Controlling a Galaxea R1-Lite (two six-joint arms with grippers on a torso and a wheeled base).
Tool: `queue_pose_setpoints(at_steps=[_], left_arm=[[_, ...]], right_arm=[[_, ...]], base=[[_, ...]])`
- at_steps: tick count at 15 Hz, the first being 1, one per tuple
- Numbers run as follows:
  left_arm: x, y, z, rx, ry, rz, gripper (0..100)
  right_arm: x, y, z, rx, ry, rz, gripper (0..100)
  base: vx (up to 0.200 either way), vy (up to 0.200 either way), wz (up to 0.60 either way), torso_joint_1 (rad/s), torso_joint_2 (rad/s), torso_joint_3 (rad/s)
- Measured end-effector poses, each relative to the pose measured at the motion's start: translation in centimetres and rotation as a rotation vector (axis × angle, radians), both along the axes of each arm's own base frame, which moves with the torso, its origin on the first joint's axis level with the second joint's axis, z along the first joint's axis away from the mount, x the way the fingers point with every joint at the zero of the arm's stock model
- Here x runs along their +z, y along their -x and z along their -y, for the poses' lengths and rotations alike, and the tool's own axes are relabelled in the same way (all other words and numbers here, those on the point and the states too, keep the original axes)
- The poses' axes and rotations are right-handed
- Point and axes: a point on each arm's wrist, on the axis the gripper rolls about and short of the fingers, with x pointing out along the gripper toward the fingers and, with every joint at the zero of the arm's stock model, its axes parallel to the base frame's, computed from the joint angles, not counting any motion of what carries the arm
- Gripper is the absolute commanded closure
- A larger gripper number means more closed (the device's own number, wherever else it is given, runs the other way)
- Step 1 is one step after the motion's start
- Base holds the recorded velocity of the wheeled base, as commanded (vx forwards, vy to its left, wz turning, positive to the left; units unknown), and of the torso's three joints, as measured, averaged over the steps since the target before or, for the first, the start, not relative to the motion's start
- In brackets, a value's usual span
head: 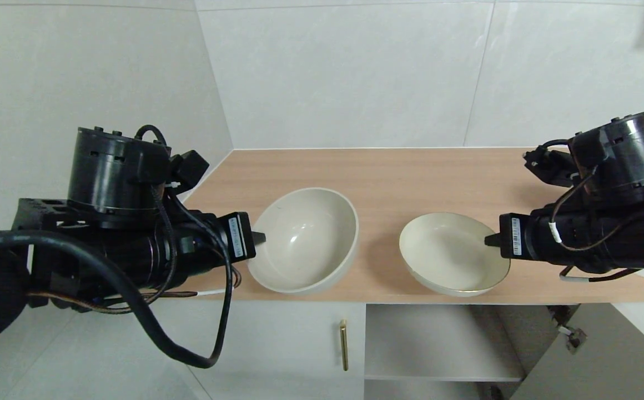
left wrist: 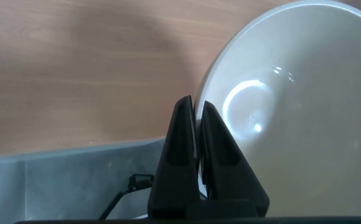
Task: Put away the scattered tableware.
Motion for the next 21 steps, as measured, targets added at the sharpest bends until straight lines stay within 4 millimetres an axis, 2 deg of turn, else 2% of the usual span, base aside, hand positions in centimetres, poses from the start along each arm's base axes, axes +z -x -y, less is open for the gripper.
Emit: queue_pose_setpoints(at_steps=[6, 11, 16, 21], left_arm=[[0.0, 0.0, 0.0, 0.003, 0.002, -0.001, 100], [0.0, 0.0, 0.0, 0.000, 0.002, -0.001, 100], [0.0, 0.0, 0.0, 0.001, 0.000, -0.002, 100], [-0.1, 0.0, 0.0, 0.001, -0.002, -0.004, 100]], right_arm=[[0.5, 1.1, 0.5, 0.022, -0.020, 0.016, 100], [0.2, 1.0, 0.5, 0.023, -0.029, 0.048, 100], [-1.0, 0.9, 0.4, 0.051, 0.012, 0.070, 100], [-1.8, 1.1, 0.5, 0.077, 0.044, 0.084, 100]], base=[[-0.200, 0.000, 0.00, -0.002, 0.00, 0.006], [0.000, 0.000, 0.00, 0.000, 0.00, 0.000], [0.000, 0.000, 0.00, 0.000, 0.00, 0.000], [0.000, 0.000, 0.00, -0.139, 0.34, 0.196]])
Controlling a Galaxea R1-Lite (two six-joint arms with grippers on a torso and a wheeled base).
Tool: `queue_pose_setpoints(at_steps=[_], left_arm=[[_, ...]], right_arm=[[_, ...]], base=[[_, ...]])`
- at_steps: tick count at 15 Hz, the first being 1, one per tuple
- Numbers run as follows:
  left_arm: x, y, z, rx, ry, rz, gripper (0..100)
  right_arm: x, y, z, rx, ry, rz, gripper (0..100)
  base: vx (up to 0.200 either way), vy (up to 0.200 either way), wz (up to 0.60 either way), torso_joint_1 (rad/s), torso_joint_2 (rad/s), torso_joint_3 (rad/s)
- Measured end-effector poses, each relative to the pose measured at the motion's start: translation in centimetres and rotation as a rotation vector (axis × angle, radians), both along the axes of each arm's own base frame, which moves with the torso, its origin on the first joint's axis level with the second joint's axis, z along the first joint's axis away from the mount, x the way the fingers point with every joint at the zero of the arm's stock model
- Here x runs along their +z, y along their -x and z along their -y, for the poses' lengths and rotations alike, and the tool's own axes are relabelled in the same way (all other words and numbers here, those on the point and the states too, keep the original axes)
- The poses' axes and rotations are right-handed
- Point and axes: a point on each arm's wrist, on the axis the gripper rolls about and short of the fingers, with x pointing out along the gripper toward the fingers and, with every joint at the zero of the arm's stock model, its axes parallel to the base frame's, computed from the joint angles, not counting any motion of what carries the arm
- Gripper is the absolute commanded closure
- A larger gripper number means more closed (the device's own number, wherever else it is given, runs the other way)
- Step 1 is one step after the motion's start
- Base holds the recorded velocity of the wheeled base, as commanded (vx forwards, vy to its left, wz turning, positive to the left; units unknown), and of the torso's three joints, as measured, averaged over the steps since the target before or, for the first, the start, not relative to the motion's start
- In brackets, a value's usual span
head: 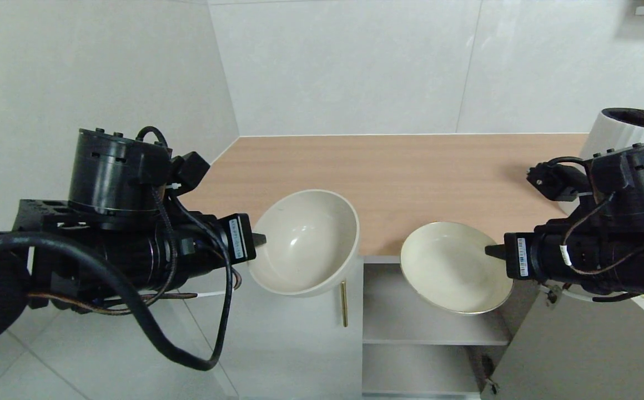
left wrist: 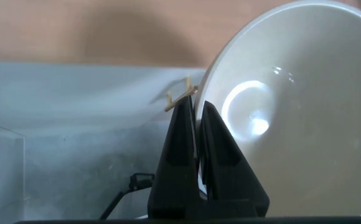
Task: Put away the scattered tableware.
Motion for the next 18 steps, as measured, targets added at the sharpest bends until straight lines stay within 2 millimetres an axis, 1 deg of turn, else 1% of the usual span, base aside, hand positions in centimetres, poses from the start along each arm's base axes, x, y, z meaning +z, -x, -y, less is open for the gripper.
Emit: queue_pose_setpoints(at_steps=[11, 15, 18], left_arm=[[-0.18, -0.06, 0.03, -0.001, -0.005, -0.006, 100], [-0.24, -0.12, 0.05, -0.001, -0.006, -0.008, 100], [-0.26, -0.14, 0.07, -0.001, -0.007, -0.009, 100]], right_arm=[[-0.69, 0.22, 0.07, 0.020, 0.035, -0.013, 100], [-0.89, 0.22, 0.06, 0.024, 0.044, -0.018, 100], [-0.94, 0.23, 0.05, 0.027, 0.049, -0.019, 100]], base=[[0.000, 0.000, 0.00, -0.171, 0.47, 0.298], [0.000, 0.000, 0.00, -0.100, 0.44, 0.328], [0.000, 0.000, 0.00, -0.030, 0.15, 0.113]])
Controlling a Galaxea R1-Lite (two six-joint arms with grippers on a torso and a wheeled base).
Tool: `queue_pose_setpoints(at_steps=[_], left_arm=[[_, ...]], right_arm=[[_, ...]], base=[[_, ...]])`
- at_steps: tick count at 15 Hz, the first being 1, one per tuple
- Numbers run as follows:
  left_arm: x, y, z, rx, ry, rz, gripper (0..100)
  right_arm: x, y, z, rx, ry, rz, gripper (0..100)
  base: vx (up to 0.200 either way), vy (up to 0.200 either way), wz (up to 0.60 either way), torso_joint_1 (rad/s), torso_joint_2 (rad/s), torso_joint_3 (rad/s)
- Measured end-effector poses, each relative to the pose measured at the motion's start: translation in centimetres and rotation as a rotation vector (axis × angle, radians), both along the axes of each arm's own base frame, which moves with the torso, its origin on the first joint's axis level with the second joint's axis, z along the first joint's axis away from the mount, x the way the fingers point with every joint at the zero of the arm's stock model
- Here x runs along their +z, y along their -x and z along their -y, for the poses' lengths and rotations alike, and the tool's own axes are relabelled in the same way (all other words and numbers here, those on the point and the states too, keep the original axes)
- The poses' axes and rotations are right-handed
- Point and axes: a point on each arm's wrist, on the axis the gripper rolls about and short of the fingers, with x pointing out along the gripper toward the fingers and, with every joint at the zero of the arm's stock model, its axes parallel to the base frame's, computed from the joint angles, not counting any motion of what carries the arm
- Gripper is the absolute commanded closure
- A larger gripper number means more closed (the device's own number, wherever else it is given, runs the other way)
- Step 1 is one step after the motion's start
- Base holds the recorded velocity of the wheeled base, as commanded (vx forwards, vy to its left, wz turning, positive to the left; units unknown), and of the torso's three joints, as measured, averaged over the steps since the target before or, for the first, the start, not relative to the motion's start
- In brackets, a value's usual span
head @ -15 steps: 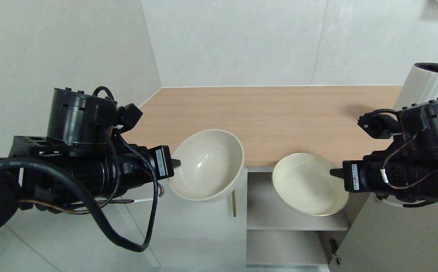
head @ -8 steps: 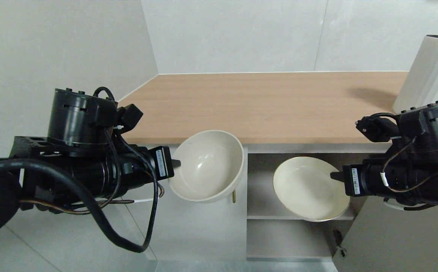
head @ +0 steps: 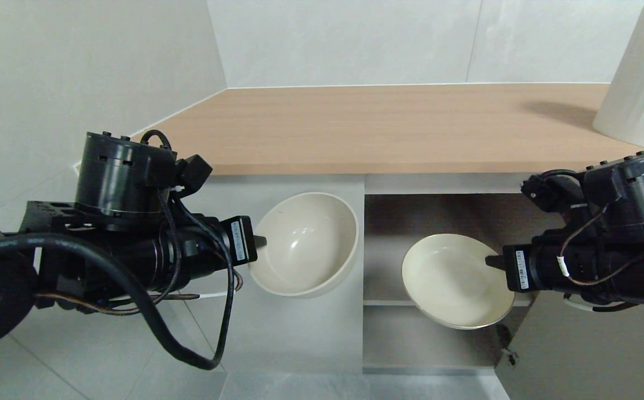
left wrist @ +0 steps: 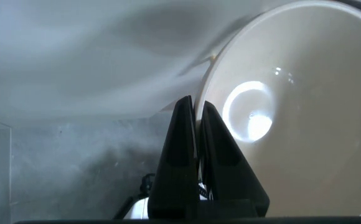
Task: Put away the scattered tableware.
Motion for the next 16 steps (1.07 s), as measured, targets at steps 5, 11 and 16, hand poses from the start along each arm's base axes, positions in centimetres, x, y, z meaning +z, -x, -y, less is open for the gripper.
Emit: queue_pose_setpoints(at_steps=[5, 11, 16], left_arm=[[0.0, 0.0, 0.0, 0.000, 0.000, 0.000, 100], [-0.1, 0.0, 0.0, 0.000, -0.002, -0.003, 100], [-0.2, -0.1, 0.1, 0.000, -0.004, -0.007, 100]], right_arm=[[-0.4, -0.2, -0.3, 0.008, 0.008, -0.013, 100], [-3.9, -2.1, -2.6, 0.040, 0.059, -0.120, 100], [-10.6, -6.6, -4.4, -0.018, 0.066, -0.196, 100]], base=[[0.000, 0.000, 0.00, 0.000, 0.00, 0.000], [0.000, 0.000, 0.00, 0.000, 0.00, 0.000], [0.000, 0.000, 0.00, 0.000, 0.00, 0.000]])
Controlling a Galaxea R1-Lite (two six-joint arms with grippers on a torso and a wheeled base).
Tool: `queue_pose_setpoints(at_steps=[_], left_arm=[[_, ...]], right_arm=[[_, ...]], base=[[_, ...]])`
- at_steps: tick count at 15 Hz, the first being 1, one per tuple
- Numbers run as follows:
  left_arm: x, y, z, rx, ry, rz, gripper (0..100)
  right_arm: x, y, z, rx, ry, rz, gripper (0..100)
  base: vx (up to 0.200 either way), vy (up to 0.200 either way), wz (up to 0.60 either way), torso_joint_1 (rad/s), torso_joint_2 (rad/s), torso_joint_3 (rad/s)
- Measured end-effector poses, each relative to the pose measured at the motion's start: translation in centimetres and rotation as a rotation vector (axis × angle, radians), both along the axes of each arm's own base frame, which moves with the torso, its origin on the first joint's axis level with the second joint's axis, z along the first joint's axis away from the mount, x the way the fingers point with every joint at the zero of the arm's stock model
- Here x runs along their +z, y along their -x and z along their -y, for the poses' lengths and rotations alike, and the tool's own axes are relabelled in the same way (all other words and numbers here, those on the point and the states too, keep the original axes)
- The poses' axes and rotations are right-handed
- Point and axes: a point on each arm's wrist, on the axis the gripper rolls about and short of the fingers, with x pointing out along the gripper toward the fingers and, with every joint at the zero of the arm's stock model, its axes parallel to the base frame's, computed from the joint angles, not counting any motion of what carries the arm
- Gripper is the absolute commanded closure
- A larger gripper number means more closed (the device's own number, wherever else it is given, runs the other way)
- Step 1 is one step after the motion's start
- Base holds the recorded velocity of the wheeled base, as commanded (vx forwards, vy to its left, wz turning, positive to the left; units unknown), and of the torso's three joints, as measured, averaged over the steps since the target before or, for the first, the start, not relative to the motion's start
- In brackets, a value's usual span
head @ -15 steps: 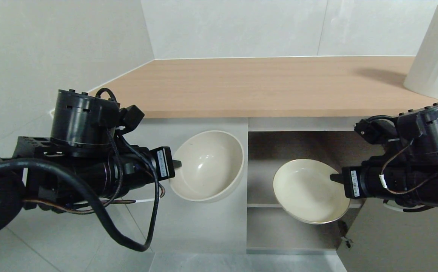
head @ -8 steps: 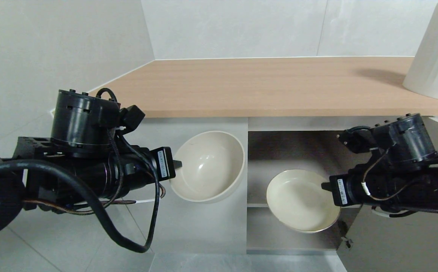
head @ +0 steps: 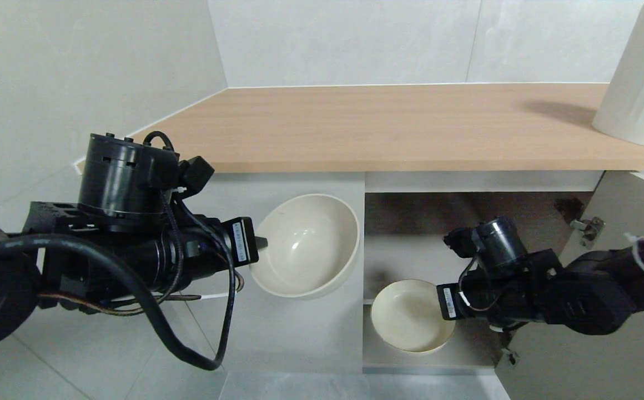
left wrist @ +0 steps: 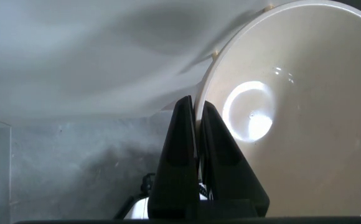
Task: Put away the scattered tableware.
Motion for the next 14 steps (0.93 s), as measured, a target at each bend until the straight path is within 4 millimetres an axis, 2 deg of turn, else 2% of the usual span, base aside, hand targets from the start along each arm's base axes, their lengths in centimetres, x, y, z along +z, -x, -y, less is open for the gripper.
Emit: queue_pose_setpoints(at_steps=[5, 10, 14], left_arm=[[0.0, 0.0, 0.0, 0.000, -0.001, -0.001, 100], [-0.4, -0.1, 0.1, 0.000, -0.007, -0.012, 100], [-0.6, -0.2, 0.1, 0.000, -0.010, -0.017, 100]], right_arm=[[-4.7, -4.6, 1.4, -0.203, -0.020, -0.008, 100], [-7.7, -8.1, 3.3, -0.363, 0.009, 0.052, 100], [-9.1, -10.5, 4.9, -0.460, 0.020, 0.072, 100]], base=[[0.000, 0.000, 0.00, 0.000, 0.00, 0.000], [0.000, 0.000, 0.00, 0.000, 0.00, 0.000], [0.000, 0.000, 0.00, 0.000, 0.00, 0.000]])
